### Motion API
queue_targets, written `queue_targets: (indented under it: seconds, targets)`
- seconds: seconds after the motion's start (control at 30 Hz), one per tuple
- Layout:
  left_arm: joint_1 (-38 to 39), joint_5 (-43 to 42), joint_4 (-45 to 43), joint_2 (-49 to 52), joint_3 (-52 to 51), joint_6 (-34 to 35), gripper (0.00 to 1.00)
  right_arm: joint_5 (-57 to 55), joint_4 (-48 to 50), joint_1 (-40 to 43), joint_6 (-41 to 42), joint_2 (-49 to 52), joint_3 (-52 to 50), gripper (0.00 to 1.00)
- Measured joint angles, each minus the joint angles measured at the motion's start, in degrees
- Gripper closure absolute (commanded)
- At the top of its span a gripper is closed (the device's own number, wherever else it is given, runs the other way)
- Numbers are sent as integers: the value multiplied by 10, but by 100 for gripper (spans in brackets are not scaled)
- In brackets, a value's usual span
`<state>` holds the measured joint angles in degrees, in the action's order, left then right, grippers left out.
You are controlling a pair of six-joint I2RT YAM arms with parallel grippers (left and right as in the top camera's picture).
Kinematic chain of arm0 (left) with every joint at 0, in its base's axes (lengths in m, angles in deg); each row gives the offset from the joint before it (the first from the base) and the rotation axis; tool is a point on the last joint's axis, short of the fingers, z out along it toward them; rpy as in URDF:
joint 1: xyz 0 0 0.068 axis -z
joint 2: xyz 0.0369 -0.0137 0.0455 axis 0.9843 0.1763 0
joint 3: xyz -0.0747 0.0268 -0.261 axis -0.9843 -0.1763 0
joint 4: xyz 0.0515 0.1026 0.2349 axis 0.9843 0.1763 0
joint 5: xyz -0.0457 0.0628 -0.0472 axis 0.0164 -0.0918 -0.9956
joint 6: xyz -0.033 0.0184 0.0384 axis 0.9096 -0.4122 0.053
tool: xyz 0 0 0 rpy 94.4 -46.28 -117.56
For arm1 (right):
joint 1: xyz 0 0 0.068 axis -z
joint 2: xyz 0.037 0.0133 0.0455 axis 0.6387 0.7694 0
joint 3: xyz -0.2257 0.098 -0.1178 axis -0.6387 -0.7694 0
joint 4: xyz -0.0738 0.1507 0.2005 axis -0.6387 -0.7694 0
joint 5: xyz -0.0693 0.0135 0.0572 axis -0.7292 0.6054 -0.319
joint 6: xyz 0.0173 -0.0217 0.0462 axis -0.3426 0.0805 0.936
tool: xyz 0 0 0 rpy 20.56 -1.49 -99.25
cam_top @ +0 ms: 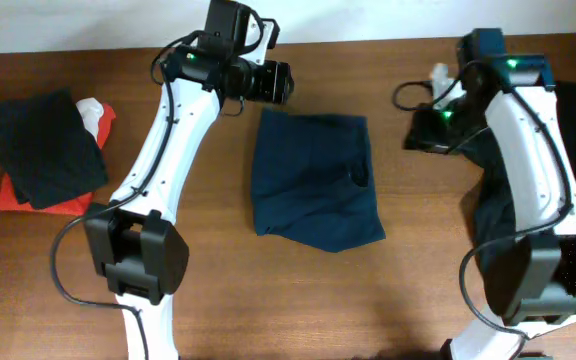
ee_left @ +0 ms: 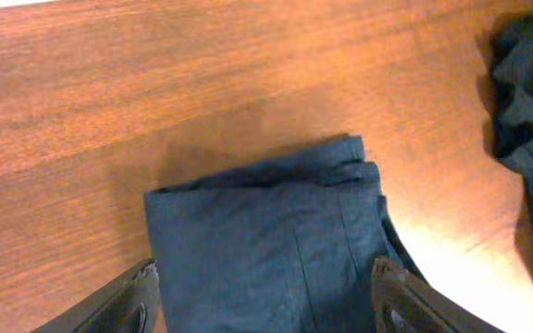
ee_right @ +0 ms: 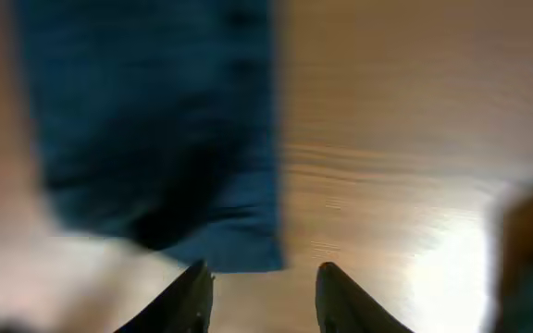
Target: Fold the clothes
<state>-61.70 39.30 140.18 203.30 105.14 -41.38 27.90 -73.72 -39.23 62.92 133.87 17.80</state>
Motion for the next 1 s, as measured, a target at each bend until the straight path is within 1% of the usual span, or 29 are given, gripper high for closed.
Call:
queue_targets:
  seconds: [0.03, 0.1, 0.13, 0.17, 0.2, 0.23, 0.27, 0.33, 0.37, 0.4, 0.43, 0.47, 0.5, 0.6, 0.63, 0.67, 0.73, 0.77, 0.8, 0.83, 0.87, 0.9, 0.93, 0.97, 1.0]
  targets:
    - [1, 3, -8, 15, 0, -2, 27, 58, 1, -30, -23, 4, 0, 56]
    - [2, 5, -29, 64, 2, -2, 27, 90, 24, -70, -37, 15, 0, 55]
    - [2, 5, -36, 83, 2, -2, 27, 98, 50, -92, -38, 23, 0, 56]
    - [2, 5, -43, 125, 2, -2, 22, 107, 68, -122, -38, 38, 0, 56]
    - [2, 5, -45, 159, 2, -2, 20, 113, 83, -146, -36, 61, 0, 60]
    - [2, 4, -48, 171, 1, -3, 20, 115, 90, -160, -33, 84, -4, 67]
    - [2, 2, -50, 173, 1, -4, 20, 115, 92, -171, -26, 108, -16, 69]
    - [2, 1, -51, 174, 1, -4, 19, 116, 52, -191, -18, 144, -69, 68]
    - [2, 0, -52, 174, 1, -4, 19, 109, 35, -199, -10, 149, -134, 68]
    - [2, 0, -49, 174, 1, -4, 19, 102, 40, -200, -9, 150, -162, 68]
    - [2, 0, -28, 174, 2, -4, 19, 94, 95, -200, 4, 145, -216, 68]
    - [3, 0, -17, 174, 3, -4, 20, 89, 123, -198, 12, 146, -250, 68]
    - [3, 0, 18, 174, 3, -4, 20, 97, 136, -193, 24, 140, -269, 68]
    - [3, 7, 122, 174, 3, -4, 21, 68, 140, -182, 55, 131, -276, 69]
    - [3, 16, 171, 174, 3, -4, 24, 47, 141, -165, 66, 126, -277, 69]
    - [3, 20, 202, 175, 4, -4, 24, 26, 146, -146, 70, 122, -276, 69]
    - [6, 26, 271, 177, 4, -4, 32, -28, 158, -103, 71, 119, -256, 68]
    - [8, 26, 302, 182, 4, -6, 34, -71, 167, -80, 68, 125, -228, 68]
    - [12, 27, 323, 188, 4, -6, 34, -101, 165, -66, 66, 136, -201, 68]
    - [15, 27, 336, 189, 4, -6, 34, -125, 136, -61, 64, 145, -167, 68]
    - [16, 28, 339, 189, 4, -6, 32, -135, 114, -61, 63, 148, -136, 68]
    - [16, 31, 330, 186, 8, -6, 21, -144, 71, -62, 62, 151, -74, 68]
    - [14, 37, 304, 177, 20, -6, 18, -149, 60, -62, 62, 150, -33, 68]
    - [10, 43, 263, 153, 30, -7, 17, -144, 29, -62, 63, 149, -7, 67]
    - [5, 46, 219, 130, 39, -8, 16, -134, 23, -62, 64, 148, -2, 67]
